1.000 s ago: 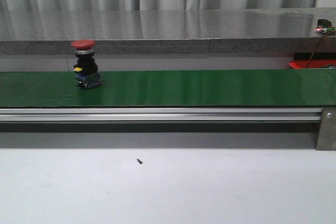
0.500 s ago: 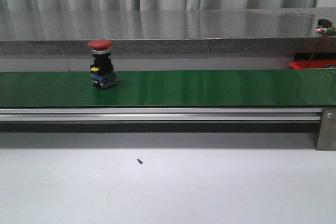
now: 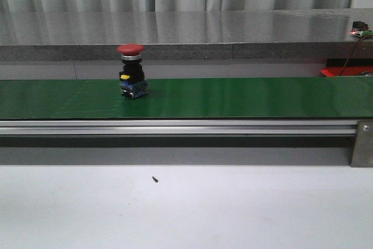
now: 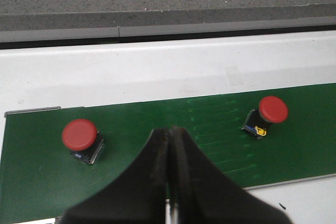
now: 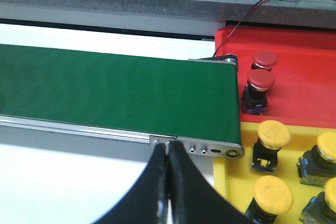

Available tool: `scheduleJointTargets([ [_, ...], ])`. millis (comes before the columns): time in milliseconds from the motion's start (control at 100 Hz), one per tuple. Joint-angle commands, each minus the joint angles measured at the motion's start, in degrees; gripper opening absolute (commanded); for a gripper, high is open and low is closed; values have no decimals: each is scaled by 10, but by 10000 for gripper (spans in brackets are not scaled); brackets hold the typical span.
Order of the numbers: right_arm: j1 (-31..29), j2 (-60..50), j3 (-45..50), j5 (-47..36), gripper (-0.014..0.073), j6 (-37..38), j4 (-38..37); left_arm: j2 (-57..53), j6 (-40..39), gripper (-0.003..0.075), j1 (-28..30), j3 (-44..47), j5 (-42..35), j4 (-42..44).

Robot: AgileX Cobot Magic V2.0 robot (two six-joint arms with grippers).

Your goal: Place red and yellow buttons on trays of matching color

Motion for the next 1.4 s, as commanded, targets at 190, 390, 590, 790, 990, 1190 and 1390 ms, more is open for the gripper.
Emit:
scheduleJointTargets([
  [190,1,76,-73,-6,-67,-5,5,-152,-2,-20,-4,156,-119,-4],
  [390,22,153,-132,30,-67,-5,5,-264,-2,-20,-4,269,-167,-4],
  [590,55,254,-212,80,-67,-5,5,-364,-2,-20,-4,351,-193,-3],
  [790,98,366,-301,114,-67,-5,5,-427,-2,-20,-4,394,-208,3],
  [990,147,465,-399,121,-65,-5,5,-431,-2,-20,-4,396,-208,4],
  [1190,191,573,-509,170,191,-5,5,-431,-2,-20,-4,396,-208,4],
  [1390,216,672,-612,213,561,-5,5,-431,-2,-20,-4,396,-208,4],
])
